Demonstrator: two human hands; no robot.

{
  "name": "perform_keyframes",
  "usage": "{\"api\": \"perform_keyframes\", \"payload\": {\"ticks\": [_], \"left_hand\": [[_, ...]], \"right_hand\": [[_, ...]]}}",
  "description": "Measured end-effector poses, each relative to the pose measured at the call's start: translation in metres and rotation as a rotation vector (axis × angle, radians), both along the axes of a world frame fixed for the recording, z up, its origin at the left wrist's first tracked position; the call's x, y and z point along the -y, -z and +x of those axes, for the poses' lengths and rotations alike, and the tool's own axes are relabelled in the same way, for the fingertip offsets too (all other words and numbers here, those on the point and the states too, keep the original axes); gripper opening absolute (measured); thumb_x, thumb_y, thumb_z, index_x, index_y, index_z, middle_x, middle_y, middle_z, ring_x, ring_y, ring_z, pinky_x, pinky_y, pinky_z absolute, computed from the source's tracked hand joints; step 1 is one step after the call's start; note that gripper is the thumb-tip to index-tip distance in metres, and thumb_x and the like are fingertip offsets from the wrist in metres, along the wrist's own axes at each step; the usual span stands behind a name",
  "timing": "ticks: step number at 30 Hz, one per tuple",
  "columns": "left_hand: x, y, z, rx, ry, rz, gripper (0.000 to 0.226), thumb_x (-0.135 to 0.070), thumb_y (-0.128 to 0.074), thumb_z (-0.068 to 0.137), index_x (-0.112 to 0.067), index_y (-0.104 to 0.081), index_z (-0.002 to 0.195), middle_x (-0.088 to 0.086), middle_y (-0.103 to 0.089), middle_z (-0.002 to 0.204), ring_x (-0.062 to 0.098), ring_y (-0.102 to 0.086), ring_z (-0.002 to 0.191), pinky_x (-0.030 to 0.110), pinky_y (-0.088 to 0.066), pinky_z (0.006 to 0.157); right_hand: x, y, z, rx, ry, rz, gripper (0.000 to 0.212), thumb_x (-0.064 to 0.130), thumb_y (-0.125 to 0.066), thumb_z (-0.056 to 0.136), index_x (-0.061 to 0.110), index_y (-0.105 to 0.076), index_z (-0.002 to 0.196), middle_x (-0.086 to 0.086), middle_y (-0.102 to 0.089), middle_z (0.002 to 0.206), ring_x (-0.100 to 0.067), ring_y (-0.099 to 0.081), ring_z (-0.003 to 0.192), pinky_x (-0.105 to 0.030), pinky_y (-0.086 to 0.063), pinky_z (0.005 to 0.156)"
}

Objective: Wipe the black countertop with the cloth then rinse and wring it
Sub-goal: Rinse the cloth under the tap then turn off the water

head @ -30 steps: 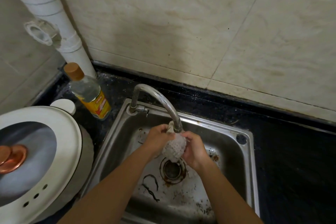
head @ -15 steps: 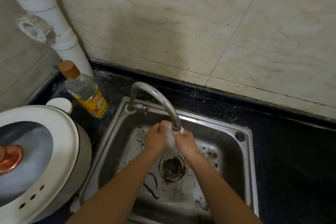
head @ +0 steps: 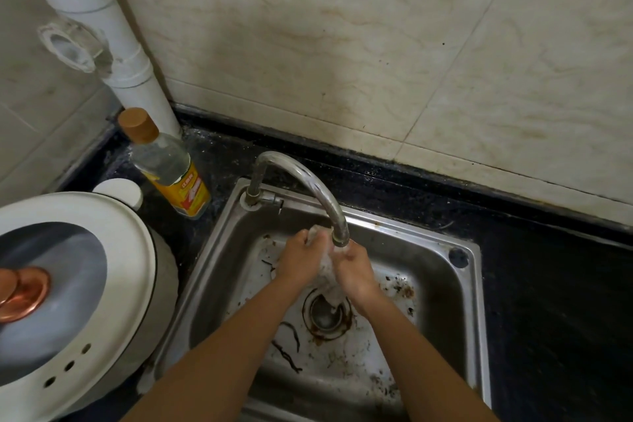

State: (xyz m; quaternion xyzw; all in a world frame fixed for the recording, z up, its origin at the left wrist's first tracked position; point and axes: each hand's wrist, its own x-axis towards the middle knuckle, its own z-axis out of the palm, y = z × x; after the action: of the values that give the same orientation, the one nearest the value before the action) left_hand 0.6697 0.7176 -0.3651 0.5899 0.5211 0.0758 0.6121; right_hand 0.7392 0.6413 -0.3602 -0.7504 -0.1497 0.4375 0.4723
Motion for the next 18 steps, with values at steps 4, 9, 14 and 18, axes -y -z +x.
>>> {"api": "perform_keyframes", "payload": {"ticks": [4,9,14,18], "left_hand": [[0.004,-0.001,0.006,-0.034,-0.078,0.003,0.049,-0.051,-0.035,0.095,-0.014,-0.068,0.092,0.010,-0.067,0.096,0.025,-0.062,0.094,0.044,-0.048,0.092],[0.004,0.006,0.005,-0.082,0.007,0.060,0.049,-0.041,-0.030,0.100,-0.007,-0.062,0.087,0.015,-0.064,0.087,0.027,-0.060,0.085,0.038,-0.048,0.082],[0.005,0.013,0.003,-0.044,0.020,0.100,0.036,-0.042,-0.036,0.091,-0.016,-0.061,0.092,0.006,-0.065,0.092,0.025,-0.063,0.088,0.046,-0.051,0.086],[0.001,0.012,0.002,-0.045,-0.036,0.038,0.026,-0.028,-0.044,0.094,-0.018,-0.062,0.111,0.005,-0.065,0.106,0.023,-0.061,0.098,0.047,-0.050,0.091]], "right_hand": [[-0.008,-0.004,-0.007,0.064,0.005,-0.019,0.034,0.023,-0.043,0.102,0.016,-0.054,0.071,0.013,-0.044,0.037,0.001,-0.037,0.032,-0.011,-0.030,0.037],[-0.013,0.003,-0.006,0.037,0.122,-0.108,0.024,0.011,-0.046,0.098,0.001,-0.058,0.080,-0.004,-0.050,0.060,-0.009,-0.041,0.045,-0.017,-0.031,0.038],[-0.003,-0.003,-0.002,0.002,0.045,-0.147,0.026,0.024,-0.043,0.101,0.010,-0.056,0.082,0.000,-0.048,0.059,-0.007,-0.044,0.046,-0.020,-0.038,0.045],[0.000,0.001,-0.001,-0.059,0.062,-0.081,0.014,0.018,-0.050,0.097,0.010,-0.060,0.103,-0.013,-0.069,0.097,-0.023,-0.067,0.085,-0.038,-0.057,0.081]]}}
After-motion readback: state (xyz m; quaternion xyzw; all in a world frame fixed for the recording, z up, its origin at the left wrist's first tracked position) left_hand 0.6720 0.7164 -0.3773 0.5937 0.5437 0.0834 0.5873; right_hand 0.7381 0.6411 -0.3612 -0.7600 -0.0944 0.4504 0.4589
